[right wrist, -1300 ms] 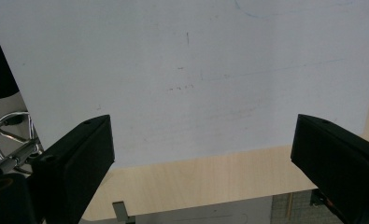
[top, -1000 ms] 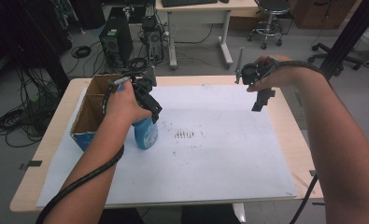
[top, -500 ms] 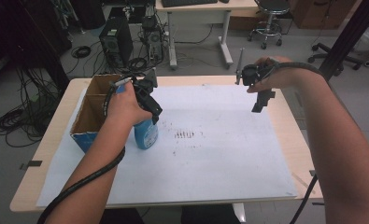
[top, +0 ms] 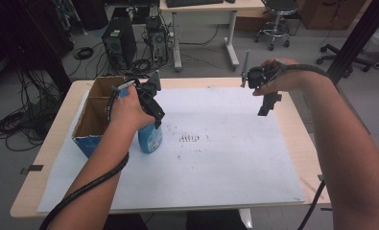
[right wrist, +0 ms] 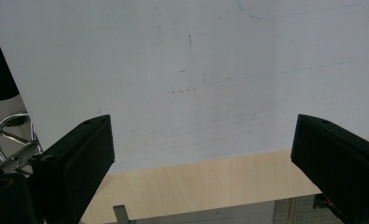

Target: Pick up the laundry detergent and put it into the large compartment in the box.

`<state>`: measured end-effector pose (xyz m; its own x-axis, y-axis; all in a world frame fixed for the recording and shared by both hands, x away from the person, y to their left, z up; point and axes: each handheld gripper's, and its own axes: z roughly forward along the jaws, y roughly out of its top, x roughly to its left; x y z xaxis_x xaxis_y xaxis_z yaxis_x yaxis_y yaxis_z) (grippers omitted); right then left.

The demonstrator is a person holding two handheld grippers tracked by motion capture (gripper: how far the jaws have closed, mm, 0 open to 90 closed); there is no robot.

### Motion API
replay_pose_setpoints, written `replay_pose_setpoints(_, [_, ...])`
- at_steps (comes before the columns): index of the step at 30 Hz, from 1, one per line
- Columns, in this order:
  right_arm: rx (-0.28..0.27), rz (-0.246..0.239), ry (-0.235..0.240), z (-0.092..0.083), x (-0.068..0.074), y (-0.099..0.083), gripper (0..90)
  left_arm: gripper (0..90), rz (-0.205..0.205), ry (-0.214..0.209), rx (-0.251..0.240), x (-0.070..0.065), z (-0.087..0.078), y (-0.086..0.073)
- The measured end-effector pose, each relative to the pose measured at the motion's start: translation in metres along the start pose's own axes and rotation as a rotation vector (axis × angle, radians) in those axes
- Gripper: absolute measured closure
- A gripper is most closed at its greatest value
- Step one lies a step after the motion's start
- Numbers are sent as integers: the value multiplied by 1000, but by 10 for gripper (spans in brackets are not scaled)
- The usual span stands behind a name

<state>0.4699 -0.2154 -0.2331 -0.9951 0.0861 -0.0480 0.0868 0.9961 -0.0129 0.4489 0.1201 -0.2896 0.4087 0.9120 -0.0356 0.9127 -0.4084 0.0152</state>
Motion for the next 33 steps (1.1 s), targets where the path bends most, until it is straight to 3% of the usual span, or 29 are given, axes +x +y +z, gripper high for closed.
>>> replay_pose_setpoints(33, [1, 1, 6, 5, 0, 0, 61, 345, -32, 2, -3, 1, -1, 1])
